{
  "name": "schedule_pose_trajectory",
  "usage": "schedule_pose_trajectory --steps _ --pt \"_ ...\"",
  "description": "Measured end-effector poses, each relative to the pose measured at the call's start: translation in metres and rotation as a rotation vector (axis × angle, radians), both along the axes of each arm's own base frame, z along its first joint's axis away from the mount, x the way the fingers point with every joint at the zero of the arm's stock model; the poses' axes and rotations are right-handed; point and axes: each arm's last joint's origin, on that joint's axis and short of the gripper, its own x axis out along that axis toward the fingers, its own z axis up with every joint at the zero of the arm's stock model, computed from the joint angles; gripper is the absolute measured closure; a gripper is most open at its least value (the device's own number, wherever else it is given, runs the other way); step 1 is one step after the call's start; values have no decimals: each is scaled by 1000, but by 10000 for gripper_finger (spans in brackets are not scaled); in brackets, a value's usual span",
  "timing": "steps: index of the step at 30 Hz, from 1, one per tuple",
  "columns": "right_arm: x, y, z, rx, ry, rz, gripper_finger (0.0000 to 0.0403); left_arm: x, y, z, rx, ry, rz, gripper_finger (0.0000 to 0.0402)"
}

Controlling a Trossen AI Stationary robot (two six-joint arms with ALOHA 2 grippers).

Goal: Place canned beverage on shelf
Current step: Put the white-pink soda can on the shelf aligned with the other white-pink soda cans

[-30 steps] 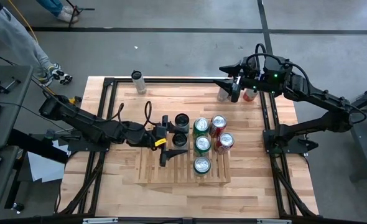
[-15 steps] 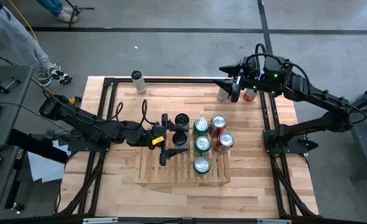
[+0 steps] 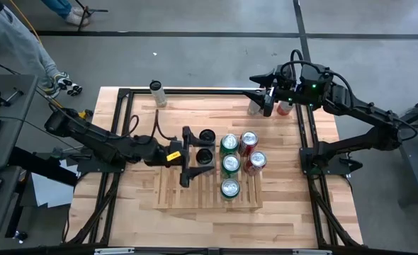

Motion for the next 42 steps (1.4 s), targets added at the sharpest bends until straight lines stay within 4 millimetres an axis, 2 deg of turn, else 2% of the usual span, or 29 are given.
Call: schedule_pose_trajectory --steps 7,12,15,19,25,29,36,42 --pt "0 0 0 0 0 0 95 -3 1 9 57 -79 15 69" --pt "0 -1 0 0 0 -3 95 -15 5 23 46 -127 31 69" --pt "-1 -2 0 -1 0 -10 95 -24 11 37 -54 -155 124 69" --pt "-2 -6 -1 -1 8 -45 95 -38 19 65 -118 -198 209 69" --pt "-8 -17 -9 1 103 -214 95 -44 43 98 -103 -118 358 69" --pt "-15 -24 -20 21 223 -295 95 -45 65 110 -157 -37 452 69" --pt "-28 -37 -33 51 373 -415 95 -48 102 113 -379 -35 574 69" --pt "-34 -50 -39 63 436 -510 95 -49 114 113 -396 -50 621 69"
